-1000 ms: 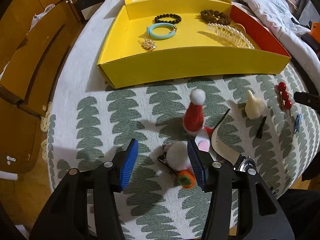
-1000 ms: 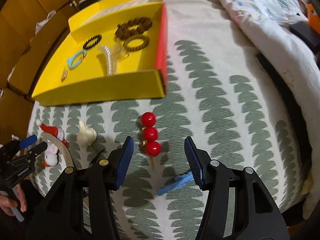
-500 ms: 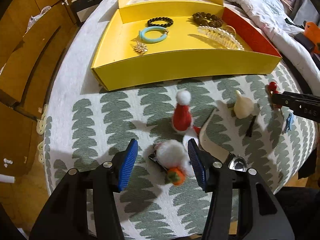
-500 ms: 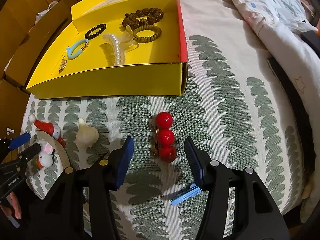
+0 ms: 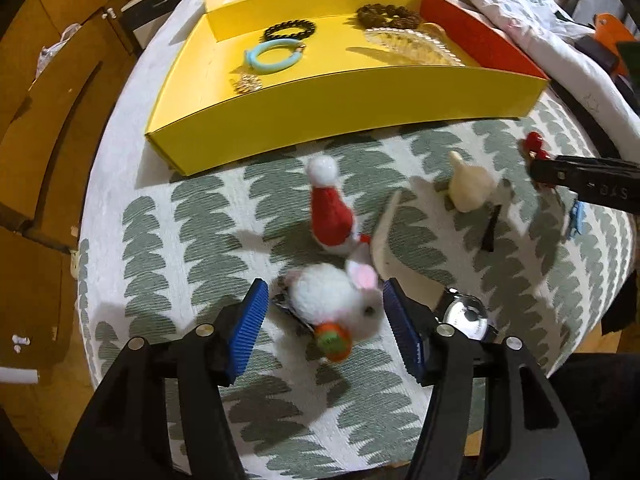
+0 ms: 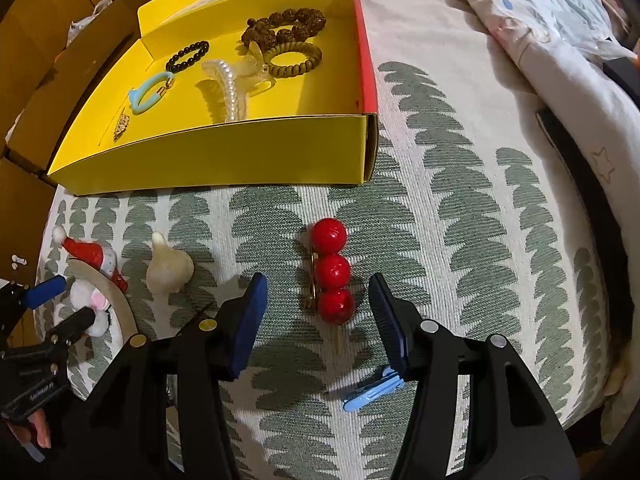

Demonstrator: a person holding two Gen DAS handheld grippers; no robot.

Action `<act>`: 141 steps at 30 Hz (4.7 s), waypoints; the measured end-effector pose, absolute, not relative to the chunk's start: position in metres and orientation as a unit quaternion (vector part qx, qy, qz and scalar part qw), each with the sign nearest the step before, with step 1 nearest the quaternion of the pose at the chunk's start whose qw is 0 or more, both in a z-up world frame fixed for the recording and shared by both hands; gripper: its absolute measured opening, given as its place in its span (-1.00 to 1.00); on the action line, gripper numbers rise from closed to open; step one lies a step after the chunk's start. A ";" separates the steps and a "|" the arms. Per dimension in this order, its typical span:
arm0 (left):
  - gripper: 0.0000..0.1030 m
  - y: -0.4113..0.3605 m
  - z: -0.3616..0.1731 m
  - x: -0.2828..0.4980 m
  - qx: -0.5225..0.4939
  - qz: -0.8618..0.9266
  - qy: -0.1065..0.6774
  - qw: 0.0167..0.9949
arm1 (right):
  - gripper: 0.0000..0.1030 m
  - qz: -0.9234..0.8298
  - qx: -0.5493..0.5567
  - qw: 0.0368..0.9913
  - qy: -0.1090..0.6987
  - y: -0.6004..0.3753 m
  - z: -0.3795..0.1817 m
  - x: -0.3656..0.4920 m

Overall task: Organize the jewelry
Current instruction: 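Close the left tool on the bunny clip while the right tool grasps the red bead hairpin, then carry the bunny clip and red bead hairpin into the yellow box, then open both tools to release the bunny clip and hairpin in the box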

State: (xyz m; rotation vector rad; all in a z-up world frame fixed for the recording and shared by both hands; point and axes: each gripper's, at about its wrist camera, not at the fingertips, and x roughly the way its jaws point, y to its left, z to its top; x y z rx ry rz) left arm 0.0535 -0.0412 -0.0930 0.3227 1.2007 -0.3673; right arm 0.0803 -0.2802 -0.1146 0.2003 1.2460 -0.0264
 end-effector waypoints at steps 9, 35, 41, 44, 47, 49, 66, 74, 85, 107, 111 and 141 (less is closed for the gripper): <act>0.20 -0.039 -0.103 0.057 0.153 -0.158 0.570 0.791 | -0.25 -0.029 0.090 0.802 0.589 -0.281 -0.123 0.086; -0.03 -0.025 -0.092 0.066 0.107 -0.173 0.583 0.787 | -0.47 -0.027 0.103 0.798 0.594 -0.284 -0.121 0.081; -0.03 -0.017 -0.078 0.065 0.094 -0.179 0.573 0.794 | -0.48 -0.032 0.105 0.802 0.587 -0.285 -0.111 0.076; -0.03 -0.014 -0.069 0.064 0.086 -0.185 0.566 0.799 | -0.48 -0.025 0.110 0.808 0.578 -0.283 -0.103 0.074; -0.03 -0.010 -0.058 0.065 0.076 -0.188 0.557 0.806 | -0.47 -0.020 0.113 0.813 0.570 -0.282 -0.096 0.074; -0.03 -0.005 -0.048 0.066 0.062 -0.192 0.551 0.810 | -0.48 -0.015 0.117 0.817 0.564 -0.281 -0.090 0.075; -0.03 -0.033 0.003 0.156 0.036 -0.176 0.525 0.832 | -0.47 0.078 0.121 0.846 0.514 -0.226 -0.014 0.168; -0.03 -0.050 -0.038 0.209 0.009 -0.175 0.570 0.802 | -0.47 0.098 0.139 0.824 0.541 -0.211 -0.052 0.225; -0.03 -0.050 -0.067 0.230 0.004 -0.164 0.591 0.790 | -0.47 0.088 0.134 0.806 0.569 -0.211 -0.092 0.237; -0.03 -0.060 -0.087 0.238 0.032 -0.151 0.597 0.787 | -0.47 0.057 0.104 0.807 0.579 -0.206 -0.105 0.244; 0.00 -0.061 -0.087 0.238 0.034 -0.153 0.596 0.788 | -0.46 0.048 0.100 0.812 0.573 -0.210 -0.104 0.244; 0.02 -0.048 -0.042 0.223 0.029 -0.165 0.538 0.826 | -0.41 0.038 0.103 0.858 0.502 -0.236 -0.042 0.202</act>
